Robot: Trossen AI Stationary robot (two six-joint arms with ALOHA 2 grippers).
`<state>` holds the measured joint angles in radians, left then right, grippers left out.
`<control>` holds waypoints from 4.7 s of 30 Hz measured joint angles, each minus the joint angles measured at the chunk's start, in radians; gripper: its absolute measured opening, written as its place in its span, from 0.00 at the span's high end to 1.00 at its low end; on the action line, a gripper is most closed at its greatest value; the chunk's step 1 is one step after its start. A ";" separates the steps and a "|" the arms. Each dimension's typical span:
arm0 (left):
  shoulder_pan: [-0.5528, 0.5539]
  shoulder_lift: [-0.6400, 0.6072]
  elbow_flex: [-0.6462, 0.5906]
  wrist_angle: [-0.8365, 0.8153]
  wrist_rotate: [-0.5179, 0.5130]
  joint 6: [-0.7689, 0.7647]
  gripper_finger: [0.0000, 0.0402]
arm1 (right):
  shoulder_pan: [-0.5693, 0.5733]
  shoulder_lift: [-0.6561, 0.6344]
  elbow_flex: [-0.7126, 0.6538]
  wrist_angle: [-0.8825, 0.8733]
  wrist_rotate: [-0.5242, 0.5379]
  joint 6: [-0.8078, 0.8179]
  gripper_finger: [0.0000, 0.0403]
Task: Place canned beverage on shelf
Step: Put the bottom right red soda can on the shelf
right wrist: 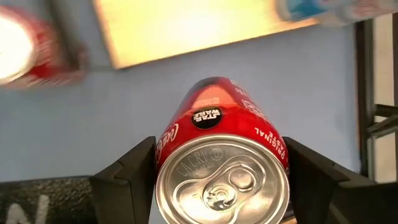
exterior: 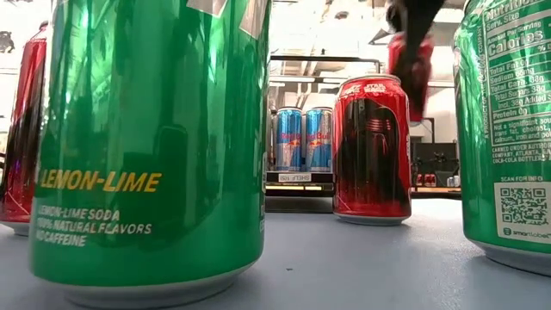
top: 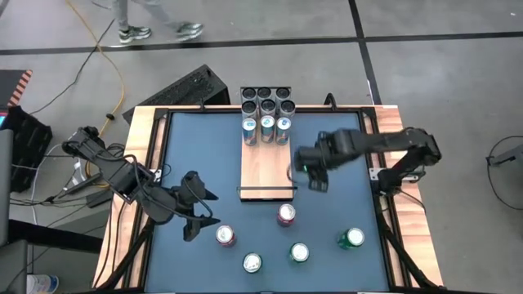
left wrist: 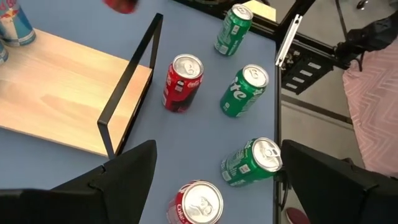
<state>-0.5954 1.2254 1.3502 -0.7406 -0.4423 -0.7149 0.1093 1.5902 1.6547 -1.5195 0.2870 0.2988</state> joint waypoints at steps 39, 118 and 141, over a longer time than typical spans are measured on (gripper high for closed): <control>0.019 -0.276 0.000 -0.142 -0.251 0.025 0.18 | -0.336 0.407 0.305 0.134 -0.174 -0.402 0.34; 0.127 -0.277 0.000 -0.145 -0.254 0.048 0.18 | -0.433 0.426 0.304 0.202 -0.286 -0.583 0.34; 0.127 -0.277 0.000 -0.144 -0.254 0.038 0.18 | -0.433 0.427 0.304 0.199 -0.284 -0.589 0.34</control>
<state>-0.4683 0.9485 1.3502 -0.8848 -0.6960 -0.6773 -0.3233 2.0171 1.9589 -1.3206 0.0032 -0.2907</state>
